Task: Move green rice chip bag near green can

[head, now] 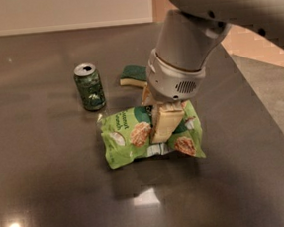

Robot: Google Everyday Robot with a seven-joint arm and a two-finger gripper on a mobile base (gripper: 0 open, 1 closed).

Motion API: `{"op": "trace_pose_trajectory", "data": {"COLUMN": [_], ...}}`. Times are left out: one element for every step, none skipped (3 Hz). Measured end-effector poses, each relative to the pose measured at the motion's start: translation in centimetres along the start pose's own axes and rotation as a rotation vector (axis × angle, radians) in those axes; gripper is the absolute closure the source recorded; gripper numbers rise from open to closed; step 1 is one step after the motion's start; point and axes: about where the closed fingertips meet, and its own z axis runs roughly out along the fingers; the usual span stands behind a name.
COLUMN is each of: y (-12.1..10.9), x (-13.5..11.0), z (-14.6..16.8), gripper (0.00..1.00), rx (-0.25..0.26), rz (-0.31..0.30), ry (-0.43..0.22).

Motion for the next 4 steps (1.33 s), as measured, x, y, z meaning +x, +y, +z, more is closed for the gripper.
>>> {"op": "trace_pose_trajectory", "data": {"y": [-2.4,-4.5,-6.0,-7.0], "x": [-1.7,-2.4,-2.6,-2.8], "z": [0.5,1.2,1.5,1.7], "gripper": [1.0,1.0,0.85,0.66], "rx": [0.0,0.008,0.028,0.047], "rz": [0.049,0.091,0.084,0.047], "ry": [-0.013,-0.019,-0.041,-0.061]}}
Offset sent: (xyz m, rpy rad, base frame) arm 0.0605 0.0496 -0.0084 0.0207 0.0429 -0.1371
